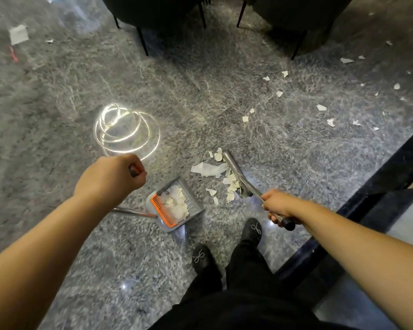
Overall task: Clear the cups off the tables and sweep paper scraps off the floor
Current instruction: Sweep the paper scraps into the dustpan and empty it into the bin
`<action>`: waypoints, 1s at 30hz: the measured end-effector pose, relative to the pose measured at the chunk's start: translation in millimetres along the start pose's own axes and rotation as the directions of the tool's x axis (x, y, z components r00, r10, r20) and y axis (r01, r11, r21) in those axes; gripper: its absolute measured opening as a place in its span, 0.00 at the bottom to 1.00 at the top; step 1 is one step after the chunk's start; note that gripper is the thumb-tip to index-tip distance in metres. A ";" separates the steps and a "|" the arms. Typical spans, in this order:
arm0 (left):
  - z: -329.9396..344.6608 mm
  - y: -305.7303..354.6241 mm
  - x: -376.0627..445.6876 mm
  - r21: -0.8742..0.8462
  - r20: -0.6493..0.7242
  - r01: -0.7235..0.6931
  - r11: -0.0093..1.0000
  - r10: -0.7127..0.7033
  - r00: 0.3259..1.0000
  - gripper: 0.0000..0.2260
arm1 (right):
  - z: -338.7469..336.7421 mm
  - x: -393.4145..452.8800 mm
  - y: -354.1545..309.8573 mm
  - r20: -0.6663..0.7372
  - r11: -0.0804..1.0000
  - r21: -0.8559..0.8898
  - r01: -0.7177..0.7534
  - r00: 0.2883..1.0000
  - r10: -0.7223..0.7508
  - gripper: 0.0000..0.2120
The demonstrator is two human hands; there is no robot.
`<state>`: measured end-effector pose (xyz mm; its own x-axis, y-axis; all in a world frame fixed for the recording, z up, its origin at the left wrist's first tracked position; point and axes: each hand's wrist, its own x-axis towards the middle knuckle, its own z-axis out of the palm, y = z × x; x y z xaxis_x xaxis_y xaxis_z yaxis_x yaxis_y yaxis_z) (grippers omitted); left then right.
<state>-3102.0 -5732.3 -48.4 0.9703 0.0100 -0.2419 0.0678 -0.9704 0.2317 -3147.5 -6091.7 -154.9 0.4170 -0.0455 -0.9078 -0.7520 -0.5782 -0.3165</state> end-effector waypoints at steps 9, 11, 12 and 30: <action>20.6 0.3 18.5 -0.018 -0.023 -0.058 0.998 0.058 0.998 0.03 | 46.6 0.0 -9.4 0.106 0.997 -0.072 0.014 0.994 -0.007 0.23; 20.3 0.2 22.9 -0.008 -0.015 -0.063 0.998 0.063 0.998 0.03 | 60.5 -3.0 -15.4 0.139 0.994 -0.106 0.033 0.990 -0.018 0.23; 19.8 -1.3 24.7 -0.008 -0.016 -0.061 0.998 0.061 0.998 0.03 | 67.3 -4.6 -18.9 0.155 0.992 -0.116 0.045 0.988 -0.026 0.23; 15.7 -41.0 4.8 -0.113 -0.052 -0.006 0.994 0.000 0.999 0.05 | 82.7 -51.4 -57.9 0.147 0.997 0.031 0.069 0.986 -0.073 0.21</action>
<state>-3103.8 -5696.2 -73.8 0.9810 0.0226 -0.1929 0.0880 -0.9370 0.3382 -3167.6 -5988.5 -112.6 0.3907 0.1172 -0.9130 -0.7369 -0.5546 -0.3865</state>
